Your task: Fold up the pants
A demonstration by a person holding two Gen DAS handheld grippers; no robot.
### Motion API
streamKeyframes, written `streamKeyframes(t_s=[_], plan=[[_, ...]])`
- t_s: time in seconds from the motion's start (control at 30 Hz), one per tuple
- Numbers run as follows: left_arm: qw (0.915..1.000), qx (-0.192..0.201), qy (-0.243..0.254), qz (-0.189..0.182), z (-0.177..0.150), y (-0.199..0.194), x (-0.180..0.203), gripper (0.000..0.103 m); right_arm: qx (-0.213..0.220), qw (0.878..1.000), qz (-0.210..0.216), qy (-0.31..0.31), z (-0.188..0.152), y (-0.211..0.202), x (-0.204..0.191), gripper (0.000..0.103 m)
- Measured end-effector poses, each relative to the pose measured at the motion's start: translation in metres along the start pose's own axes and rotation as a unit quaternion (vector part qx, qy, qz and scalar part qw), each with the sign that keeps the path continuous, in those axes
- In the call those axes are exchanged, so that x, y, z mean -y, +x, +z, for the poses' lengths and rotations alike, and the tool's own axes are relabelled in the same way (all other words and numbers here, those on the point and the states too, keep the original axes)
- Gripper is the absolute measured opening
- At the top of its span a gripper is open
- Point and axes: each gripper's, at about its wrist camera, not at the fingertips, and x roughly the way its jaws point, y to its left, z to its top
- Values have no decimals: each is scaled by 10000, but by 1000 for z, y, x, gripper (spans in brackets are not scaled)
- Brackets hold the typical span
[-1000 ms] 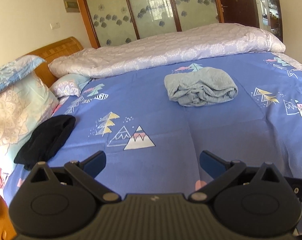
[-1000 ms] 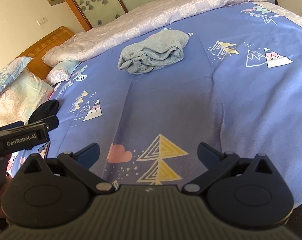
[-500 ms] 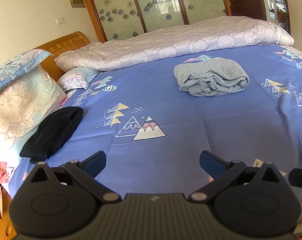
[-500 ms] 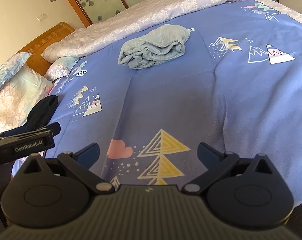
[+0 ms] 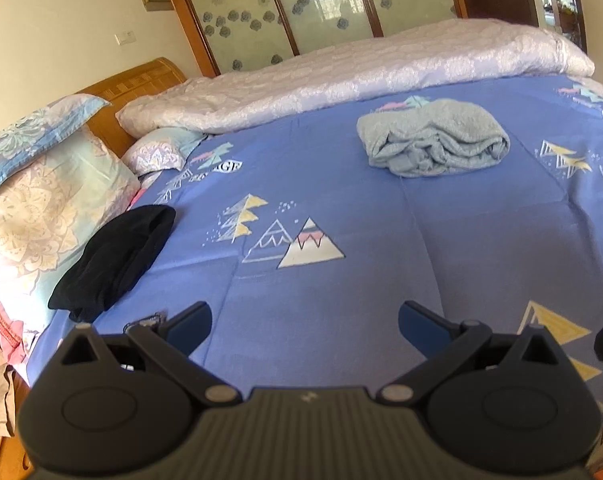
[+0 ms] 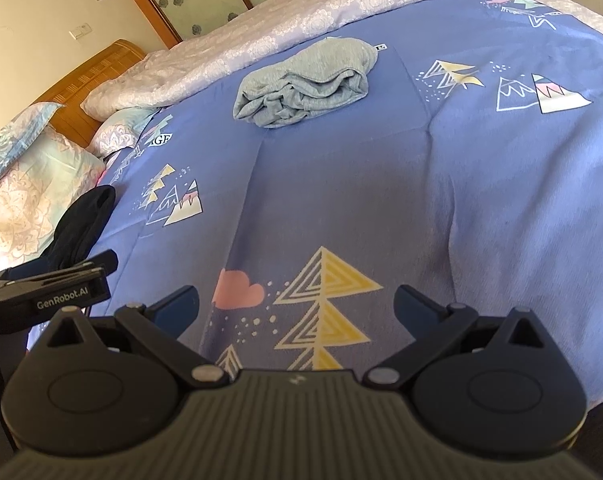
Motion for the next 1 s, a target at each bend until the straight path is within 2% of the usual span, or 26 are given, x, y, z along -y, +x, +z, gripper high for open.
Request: streamKeyframes(t_s=[1.0], plan=[[9977, -659, -51, -144, -17, 17, 3, 103, -196, 9997, 33, 151, -4, 6, 5, 103]])
